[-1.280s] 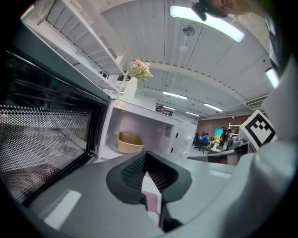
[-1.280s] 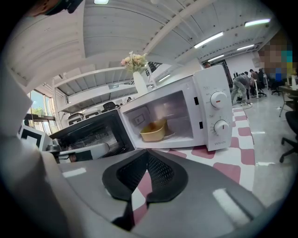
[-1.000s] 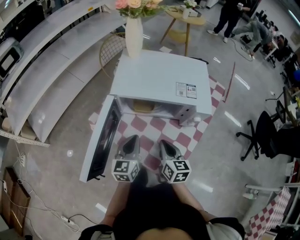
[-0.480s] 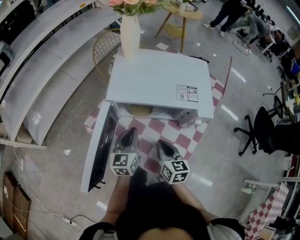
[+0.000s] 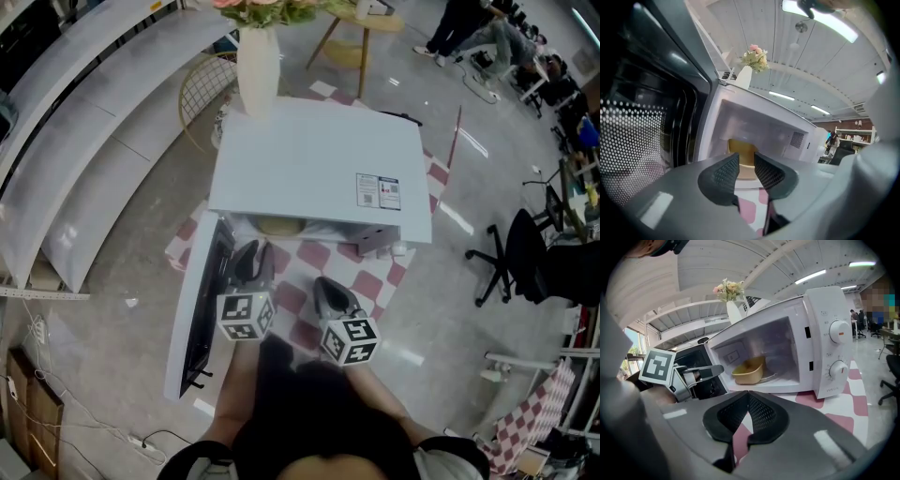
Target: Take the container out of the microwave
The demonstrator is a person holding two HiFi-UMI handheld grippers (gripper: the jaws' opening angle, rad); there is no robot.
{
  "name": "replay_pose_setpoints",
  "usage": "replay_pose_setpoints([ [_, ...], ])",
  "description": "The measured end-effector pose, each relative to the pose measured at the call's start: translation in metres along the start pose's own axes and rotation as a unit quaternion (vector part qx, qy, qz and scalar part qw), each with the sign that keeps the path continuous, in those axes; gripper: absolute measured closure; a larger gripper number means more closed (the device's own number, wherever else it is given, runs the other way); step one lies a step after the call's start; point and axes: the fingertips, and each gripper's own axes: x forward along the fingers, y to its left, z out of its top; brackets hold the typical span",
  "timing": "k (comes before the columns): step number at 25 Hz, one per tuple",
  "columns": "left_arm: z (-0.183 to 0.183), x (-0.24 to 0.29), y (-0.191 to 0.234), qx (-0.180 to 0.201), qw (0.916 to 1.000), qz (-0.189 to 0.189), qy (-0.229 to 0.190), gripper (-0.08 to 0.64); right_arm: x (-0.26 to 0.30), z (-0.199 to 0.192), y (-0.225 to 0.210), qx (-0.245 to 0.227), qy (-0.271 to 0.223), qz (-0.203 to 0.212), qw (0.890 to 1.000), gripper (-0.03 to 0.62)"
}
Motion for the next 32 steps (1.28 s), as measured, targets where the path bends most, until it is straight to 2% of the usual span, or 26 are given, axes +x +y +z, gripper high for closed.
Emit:
replay_pose_setpoints([
  [11, 0.006, 0.035, 0.011, 0.006, 0.9998, 0.018, 0.004, 0.437, 0.008, -0.001, -0.012, 0.010, 0.000, -0.023, 1.000, 0.591],
  [19, 0.004, 0.053, 0.023, 0.018, 0.9986, 0.048, 0.015, 0.431, 0.011, -0.002, -0.024, 0.019, 0.003, -0.039, 0.999, 0.592],
  [32, -0.002, 0.076, 0.034, 0.010, 0.9969, 0.068, 0.037, 0.431, 0.015, -0.009, -0.027, 0.022, 0.017, -0.042, 0.999, 0.592],
])
